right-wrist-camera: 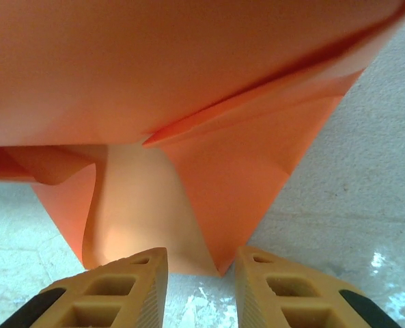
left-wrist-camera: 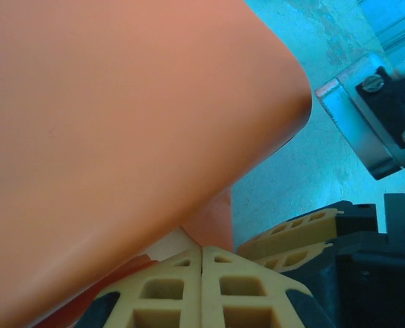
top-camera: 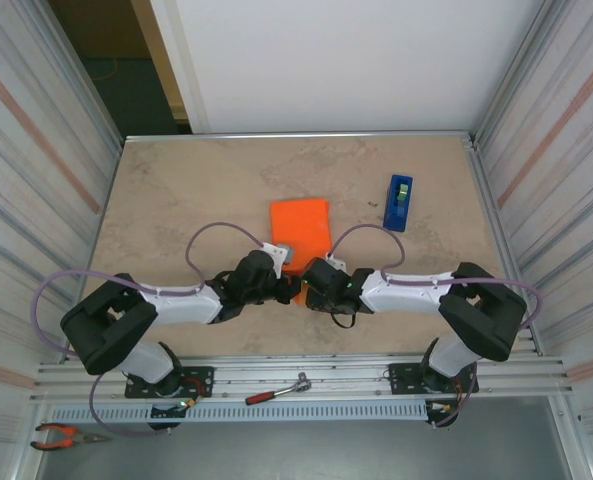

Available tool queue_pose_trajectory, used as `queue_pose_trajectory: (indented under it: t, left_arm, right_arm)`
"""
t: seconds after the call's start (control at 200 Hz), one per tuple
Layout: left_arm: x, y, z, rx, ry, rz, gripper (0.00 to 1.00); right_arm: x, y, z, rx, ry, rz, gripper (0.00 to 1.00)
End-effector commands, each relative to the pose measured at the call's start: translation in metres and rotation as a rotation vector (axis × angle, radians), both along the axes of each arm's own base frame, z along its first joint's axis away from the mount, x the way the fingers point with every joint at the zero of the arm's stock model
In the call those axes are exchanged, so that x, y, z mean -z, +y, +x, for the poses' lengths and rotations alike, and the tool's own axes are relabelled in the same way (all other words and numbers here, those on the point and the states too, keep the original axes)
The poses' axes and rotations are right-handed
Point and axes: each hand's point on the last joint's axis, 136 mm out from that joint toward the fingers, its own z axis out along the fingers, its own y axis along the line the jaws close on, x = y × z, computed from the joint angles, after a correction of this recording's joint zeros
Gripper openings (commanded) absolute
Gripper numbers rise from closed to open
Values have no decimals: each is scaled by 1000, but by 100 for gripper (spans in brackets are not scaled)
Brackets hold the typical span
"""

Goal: Wrap the gift box in paper

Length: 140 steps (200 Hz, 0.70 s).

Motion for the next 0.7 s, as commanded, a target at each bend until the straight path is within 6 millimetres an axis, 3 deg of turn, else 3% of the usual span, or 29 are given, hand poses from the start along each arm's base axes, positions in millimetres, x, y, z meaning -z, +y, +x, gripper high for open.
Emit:
queue_pose_trajectory:
  t: [0.0, 0.251, 0.376, 0.496, 0.696]
  left_arm:
    - [0, -4, -2, 24, -17, -2, 0]
    - [-1, -5, -1, 22, -16, -11, 0]
    - [-2, -5, -1, 21, -16, -14, 0]
    - [-3, -5, -1, 21, -18, -15, 0]
    - [-15, -5, -1, 32, -22, -44, 0]
  right_arm:
    - [3, -3, 3, 43, 3, -38, 29]
    - [18, -5, -2, 86, 36, -101, 18]
    - [26, -6, -3, 104, 49, -122, 0]
    - [26, -6, -3, 110, 55, -119, 0]
    - [7, -3, 3, 94, 15, -95, 0]
